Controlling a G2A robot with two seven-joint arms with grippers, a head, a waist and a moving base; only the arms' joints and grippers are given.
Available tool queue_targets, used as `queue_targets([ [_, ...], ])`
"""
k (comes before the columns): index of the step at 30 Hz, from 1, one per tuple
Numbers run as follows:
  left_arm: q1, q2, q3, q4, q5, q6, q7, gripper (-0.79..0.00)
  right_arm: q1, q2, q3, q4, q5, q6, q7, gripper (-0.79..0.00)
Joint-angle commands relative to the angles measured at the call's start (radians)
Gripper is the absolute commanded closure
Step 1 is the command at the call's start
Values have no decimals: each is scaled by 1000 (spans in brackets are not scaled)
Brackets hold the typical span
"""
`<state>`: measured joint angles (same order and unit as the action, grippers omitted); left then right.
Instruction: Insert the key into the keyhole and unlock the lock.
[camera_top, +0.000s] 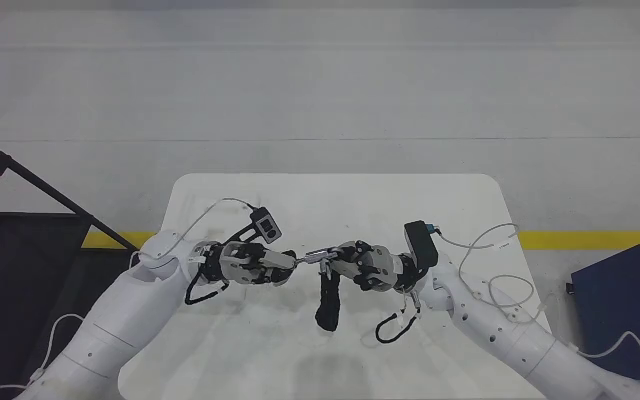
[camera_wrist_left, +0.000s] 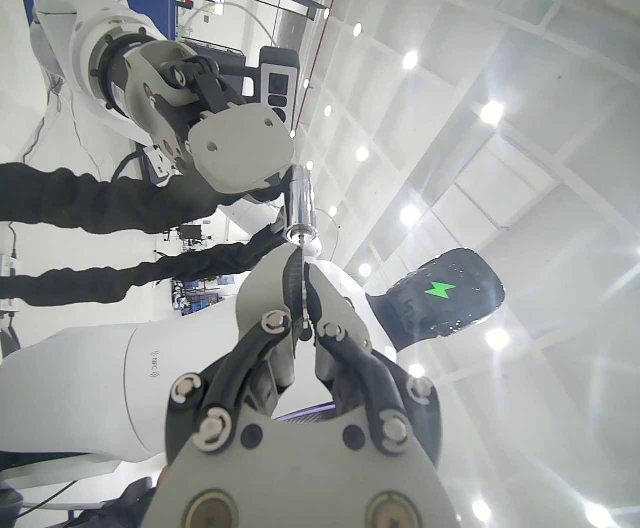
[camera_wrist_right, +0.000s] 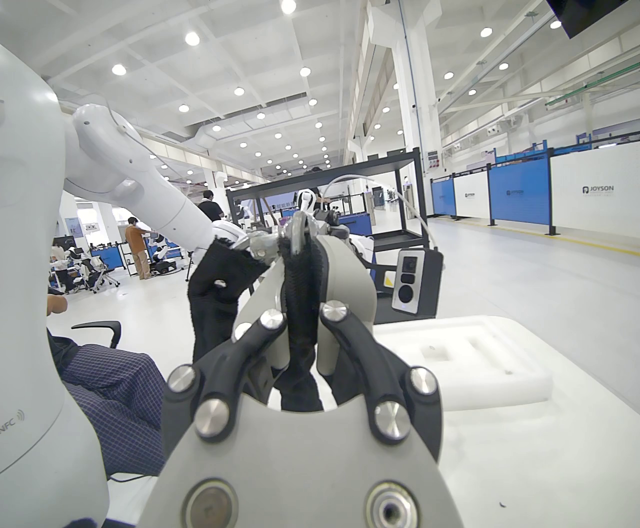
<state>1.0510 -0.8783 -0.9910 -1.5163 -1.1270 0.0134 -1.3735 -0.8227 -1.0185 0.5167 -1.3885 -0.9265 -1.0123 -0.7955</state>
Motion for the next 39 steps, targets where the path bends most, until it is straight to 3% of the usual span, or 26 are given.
queue_targets([
  [1,2,0,-7,-4,35,-26,-1,0,0,0,0,0,0,0,0,0],
  [21,48,-7,-127,-138,417,-528,86,0,0,0,0,0,0,0,0,0],
  [28,81,-5,-171,-191,517,-613,153,0,0,0,0,0,0,0,0,0],
  [38,112,-1,-197,-237,592,-661,201,0,0,0,0,0,0,0,0,0],
  [39,112,0,-199,-238,595,-663,203,-37,0,0,0,0,0,0,0,0],
])
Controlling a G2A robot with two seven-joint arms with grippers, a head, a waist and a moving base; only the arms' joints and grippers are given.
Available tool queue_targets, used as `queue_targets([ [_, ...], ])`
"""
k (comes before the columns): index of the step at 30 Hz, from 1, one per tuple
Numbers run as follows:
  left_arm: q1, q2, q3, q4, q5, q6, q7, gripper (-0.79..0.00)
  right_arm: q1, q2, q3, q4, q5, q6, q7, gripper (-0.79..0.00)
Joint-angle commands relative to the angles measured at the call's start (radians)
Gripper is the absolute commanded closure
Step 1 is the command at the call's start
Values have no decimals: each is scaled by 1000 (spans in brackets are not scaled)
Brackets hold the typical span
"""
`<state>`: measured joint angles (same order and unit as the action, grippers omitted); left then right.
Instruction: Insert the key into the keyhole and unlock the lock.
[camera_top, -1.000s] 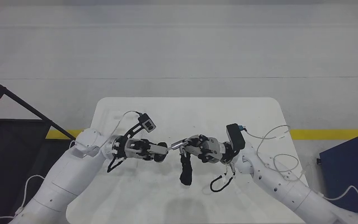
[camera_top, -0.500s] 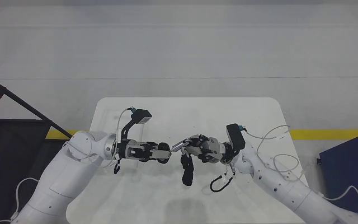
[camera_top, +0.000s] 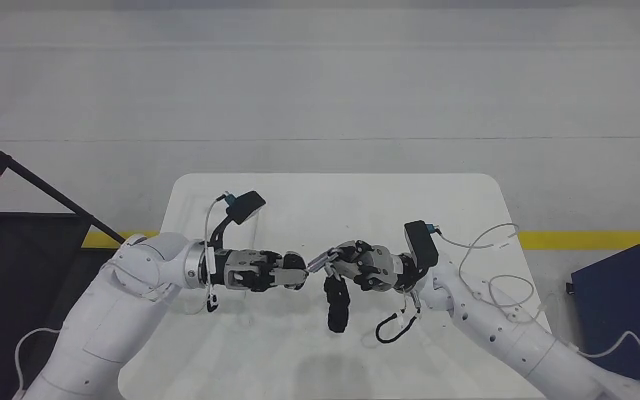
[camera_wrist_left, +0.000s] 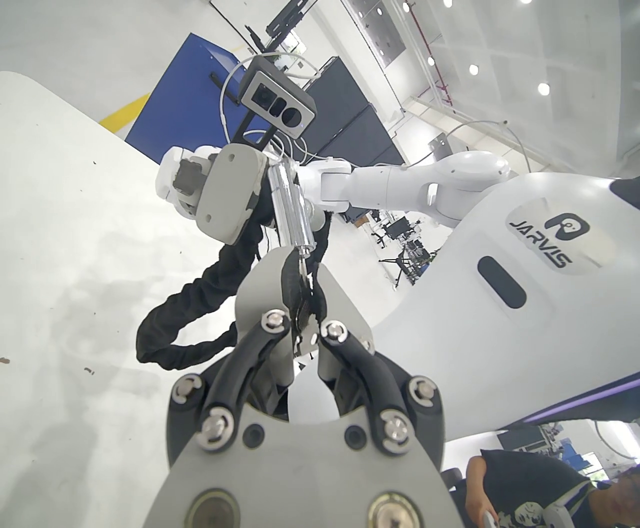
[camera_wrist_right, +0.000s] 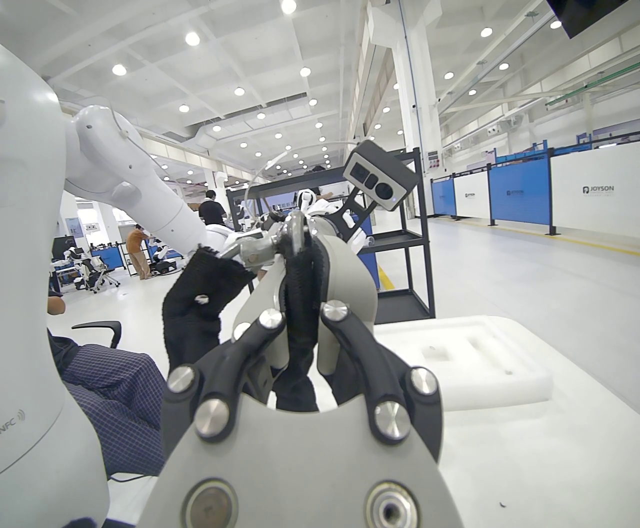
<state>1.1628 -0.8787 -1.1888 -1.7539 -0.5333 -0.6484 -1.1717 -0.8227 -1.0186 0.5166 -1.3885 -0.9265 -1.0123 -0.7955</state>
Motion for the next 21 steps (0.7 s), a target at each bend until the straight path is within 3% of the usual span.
queue_targets([
  [1,2,1,-2,-2,3,-3,3,-65,0,0,0,0,0,0,0,0],
  [4,6,3,-7,-7,13,-13,13,-58,0,0,0,0,0,0,0,0],
  [7,9,5,-15,-16,46,-34,34,0,0,0,0,0,0,0,0,0],
  [16,22,14,-24,-35,105,-67,67,0,0,0,0,0,0,0,0,0],
  [17,24,15,-26,-38,107,-72,72,-34,0,0,0,0,0,0,0,0],
  [19,29,16,-31,-40,111,-80,80,-403,0,0,0,0,0,0,0,0],
  [20,30,16,-34,-41,110,-86,86,-785,0,0,0,0,0,0,0,0],
  [21,33,17,-35,-42,109,-90,90,-785,0,0,0,0,0,0,0,0],
])
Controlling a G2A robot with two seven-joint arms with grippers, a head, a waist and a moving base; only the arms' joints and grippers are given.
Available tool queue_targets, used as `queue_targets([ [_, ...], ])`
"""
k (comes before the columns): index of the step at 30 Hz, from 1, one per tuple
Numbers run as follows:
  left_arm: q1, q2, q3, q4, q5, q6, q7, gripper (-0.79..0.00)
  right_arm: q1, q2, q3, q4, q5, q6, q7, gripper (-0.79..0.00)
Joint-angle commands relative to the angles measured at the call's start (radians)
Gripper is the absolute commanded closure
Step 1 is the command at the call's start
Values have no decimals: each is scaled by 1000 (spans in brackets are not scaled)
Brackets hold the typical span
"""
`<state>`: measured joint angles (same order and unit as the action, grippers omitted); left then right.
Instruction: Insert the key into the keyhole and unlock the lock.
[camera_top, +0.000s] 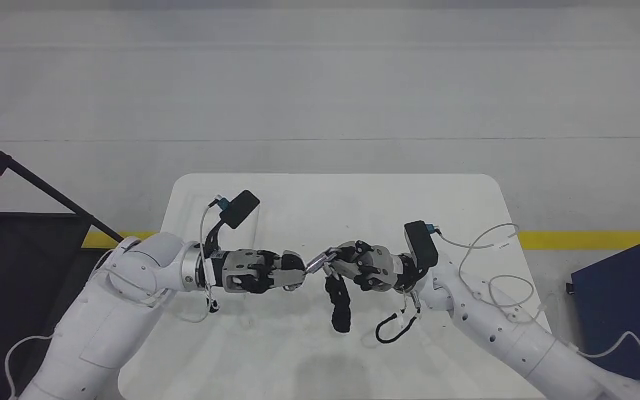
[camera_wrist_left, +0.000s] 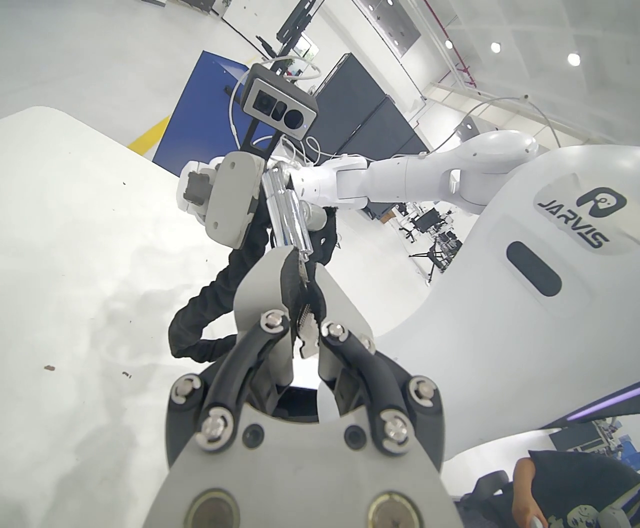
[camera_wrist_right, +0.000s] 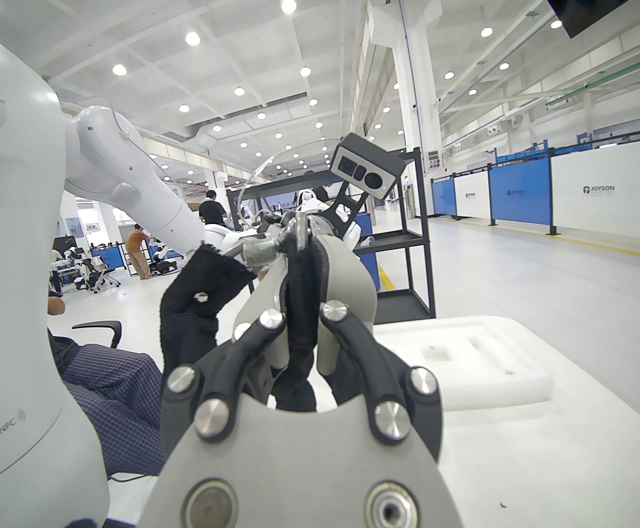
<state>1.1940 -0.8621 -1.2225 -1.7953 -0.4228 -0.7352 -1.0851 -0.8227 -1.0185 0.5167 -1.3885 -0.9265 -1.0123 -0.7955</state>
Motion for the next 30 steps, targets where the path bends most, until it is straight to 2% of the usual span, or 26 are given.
queue_targets([
  [1,4,0,-3,0,-6,-6,6,-785,0,0,0,0,0,0,0,0],
  [14,8,0,-22,12,-48,-5,22,-785,0,0,0,0,0,0,0,0],
  [23,6,0,-62,58,-58,-47,47,-785,-53,-18,70,-44,180,46,21,0],
  [26,5,5,-80,46,5,-61,61,-785,-63,-30,85,-34,242,86,43,0],
  [30,8,13,-78,26,160,-126,126,-785,-60,-50,87,-4,368,120,121,0],
])
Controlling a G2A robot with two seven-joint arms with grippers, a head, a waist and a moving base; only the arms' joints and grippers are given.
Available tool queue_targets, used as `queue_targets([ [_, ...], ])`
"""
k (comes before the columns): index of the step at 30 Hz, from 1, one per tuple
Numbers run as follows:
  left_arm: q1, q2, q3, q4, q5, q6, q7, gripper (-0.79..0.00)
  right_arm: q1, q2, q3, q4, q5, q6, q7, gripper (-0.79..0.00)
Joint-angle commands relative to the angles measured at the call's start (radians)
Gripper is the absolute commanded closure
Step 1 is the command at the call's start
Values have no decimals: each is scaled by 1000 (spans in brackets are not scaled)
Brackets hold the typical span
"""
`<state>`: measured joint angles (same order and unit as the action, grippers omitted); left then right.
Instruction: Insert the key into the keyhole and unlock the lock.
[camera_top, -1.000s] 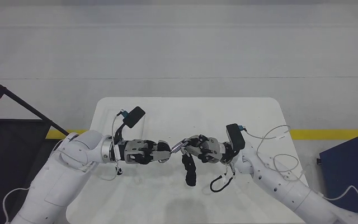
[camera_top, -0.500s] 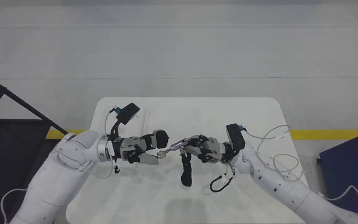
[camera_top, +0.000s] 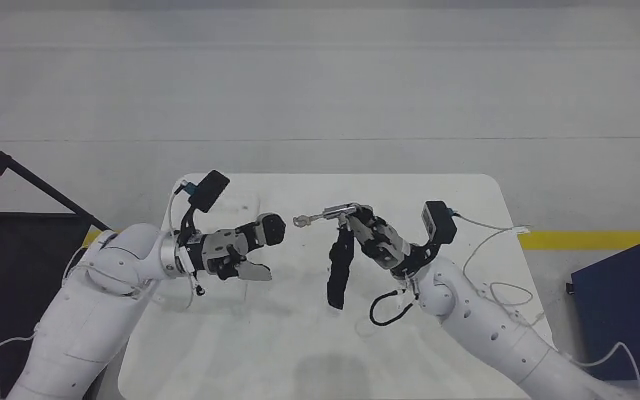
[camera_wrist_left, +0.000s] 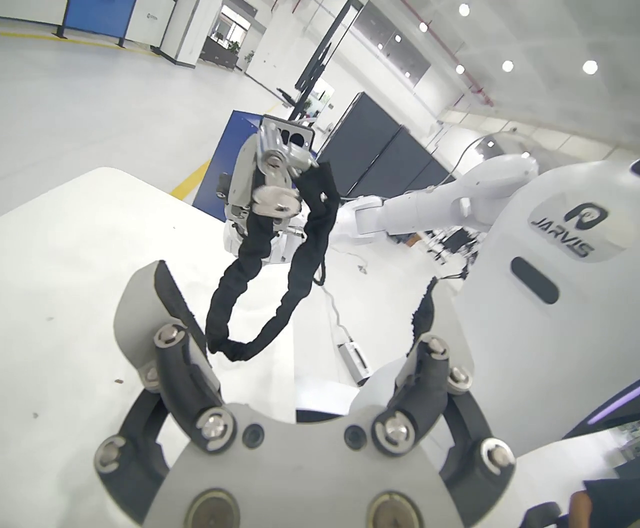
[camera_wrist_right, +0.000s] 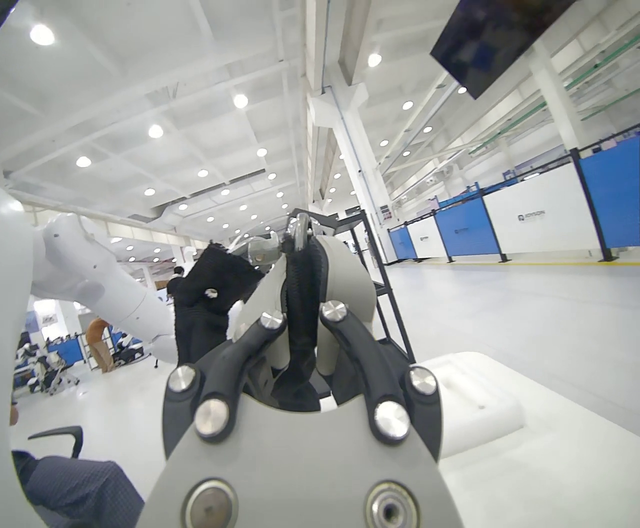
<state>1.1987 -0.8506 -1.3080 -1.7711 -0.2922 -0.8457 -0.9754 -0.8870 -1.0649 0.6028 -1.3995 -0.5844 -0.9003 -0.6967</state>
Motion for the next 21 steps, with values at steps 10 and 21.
queue_targets([
  [10,-91,15,159,39,245,-137,138,-785,34,-51,20,35,106,65,153,0],
  [21,-203,8,274,66,264,-167,168,-785,42,-94,37,69,110,51,246,0],
])
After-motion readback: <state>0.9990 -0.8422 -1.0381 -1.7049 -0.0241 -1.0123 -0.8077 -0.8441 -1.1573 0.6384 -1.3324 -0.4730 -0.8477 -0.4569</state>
